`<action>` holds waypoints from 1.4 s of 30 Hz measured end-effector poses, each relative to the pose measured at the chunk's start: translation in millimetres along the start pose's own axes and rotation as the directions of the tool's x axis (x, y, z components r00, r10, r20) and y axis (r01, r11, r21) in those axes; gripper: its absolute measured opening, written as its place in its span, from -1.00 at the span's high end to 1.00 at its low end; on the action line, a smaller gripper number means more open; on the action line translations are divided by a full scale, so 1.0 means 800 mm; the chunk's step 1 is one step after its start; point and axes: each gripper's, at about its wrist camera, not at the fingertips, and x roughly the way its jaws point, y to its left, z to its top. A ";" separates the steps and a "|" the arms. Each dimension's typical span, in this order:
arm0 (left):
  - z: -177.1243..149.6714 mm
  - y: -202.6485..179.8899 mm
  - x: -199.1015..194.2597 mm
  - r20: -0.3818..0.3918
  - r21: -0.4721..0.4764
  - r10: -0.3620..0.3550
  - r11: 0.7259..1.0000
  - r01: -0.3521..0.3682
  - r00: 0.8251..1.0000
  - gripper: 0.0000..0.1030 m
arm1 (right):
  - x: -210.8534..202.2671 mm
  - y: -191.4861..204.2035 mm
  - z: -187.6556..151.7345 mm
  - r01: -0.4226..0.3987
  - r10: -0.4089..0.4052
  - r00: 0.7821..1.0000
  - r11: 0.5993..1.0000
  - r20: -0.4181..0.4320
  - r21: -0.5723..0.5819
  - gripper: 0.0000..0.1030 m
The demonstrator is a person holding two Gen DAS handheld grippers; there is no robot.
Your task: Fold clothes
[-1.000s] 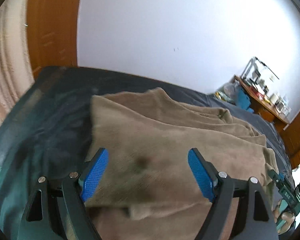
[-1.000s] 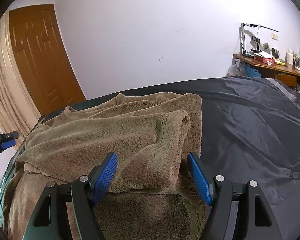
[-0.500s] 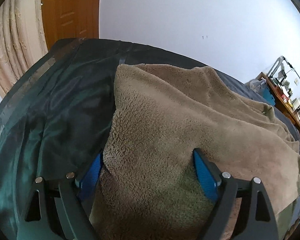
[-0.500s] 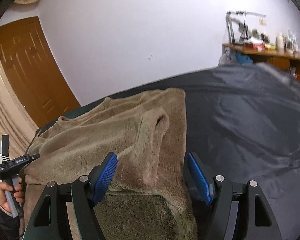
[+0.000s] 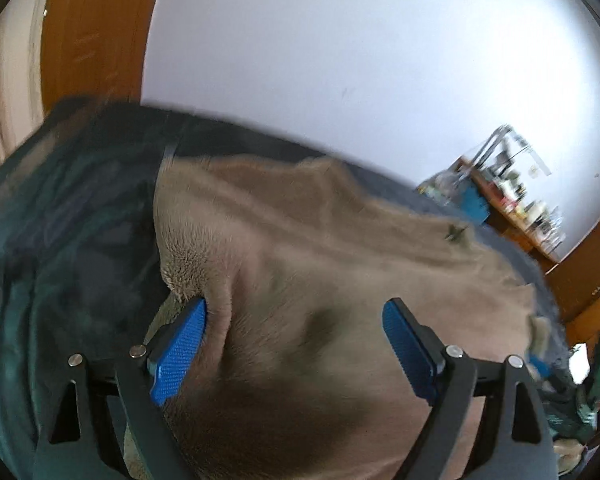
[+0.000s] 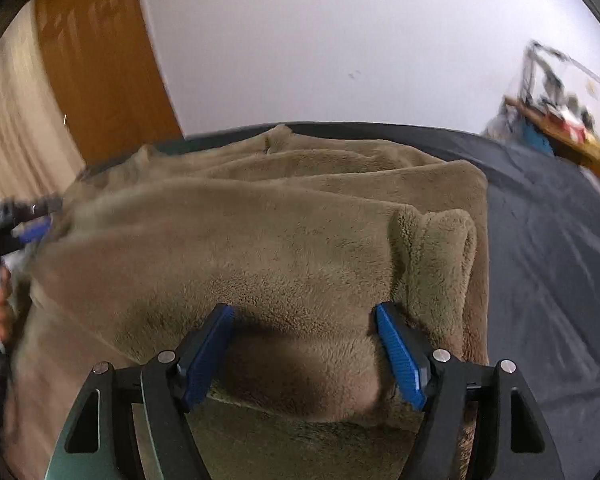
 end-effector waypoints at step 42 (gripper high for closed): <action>-0.200 -0.033 -0.149 -0.164 0.320 0.082 0.947 -0.026 0.983 -0.85 | -0.173 0.058 -0.198 -0.123 0.083 0.985 0.950 -0.150 -0.288 -0.67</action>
